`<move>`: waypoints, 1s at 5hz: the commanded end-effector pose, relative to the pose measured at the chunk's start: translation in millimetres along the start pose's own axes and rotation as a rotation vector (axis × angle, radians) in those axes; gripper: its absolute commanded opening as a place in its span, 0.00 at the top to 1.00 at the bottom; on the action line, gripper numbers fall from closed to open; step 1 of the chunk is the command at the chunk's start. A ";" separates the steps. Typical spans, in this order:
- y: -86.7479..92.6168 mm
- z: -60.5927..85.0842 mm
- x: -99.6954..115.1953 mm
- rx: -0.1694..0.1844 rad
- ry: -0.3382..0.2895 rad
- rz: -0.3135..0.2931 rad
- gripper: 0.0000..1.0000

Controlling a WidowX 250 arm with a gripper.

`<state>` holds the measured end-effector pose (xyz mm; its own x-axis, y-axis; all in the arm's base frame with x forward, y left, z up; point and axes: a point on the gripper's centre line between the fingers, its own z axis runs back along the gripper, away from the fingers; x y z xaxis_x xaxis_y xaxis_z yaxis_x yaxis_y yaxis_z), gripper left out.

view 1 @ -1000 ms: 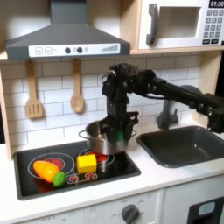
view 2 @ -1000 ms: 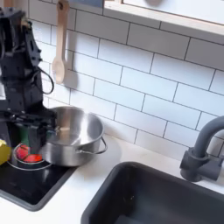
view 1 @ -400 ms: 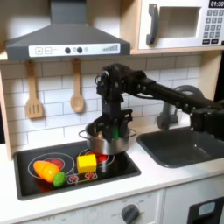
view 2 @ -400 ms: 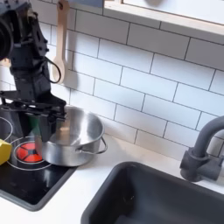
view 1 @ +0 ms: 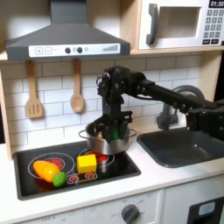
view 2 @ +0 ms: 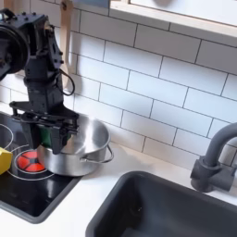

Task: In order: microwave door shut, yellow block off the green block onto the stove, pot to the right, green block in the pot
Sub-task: 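Put the green block in the pot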

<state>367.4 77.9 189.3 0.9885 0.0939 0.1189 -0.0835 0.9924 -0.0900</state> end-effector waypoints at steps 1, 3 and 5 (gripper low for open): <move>-3.1 -3.0 5.9 -0.006 -0.008 -0.005 1.00; -8.0 0.0 19.8 -0.026 -0.030 0.003 1.00; -13.4 -1.8 29.4 -0.040 -0.035 0.002 1.00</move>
<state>396.4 66.6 189.6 0.9846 0.1000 0.1436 -0.0812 0.9880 -0.1315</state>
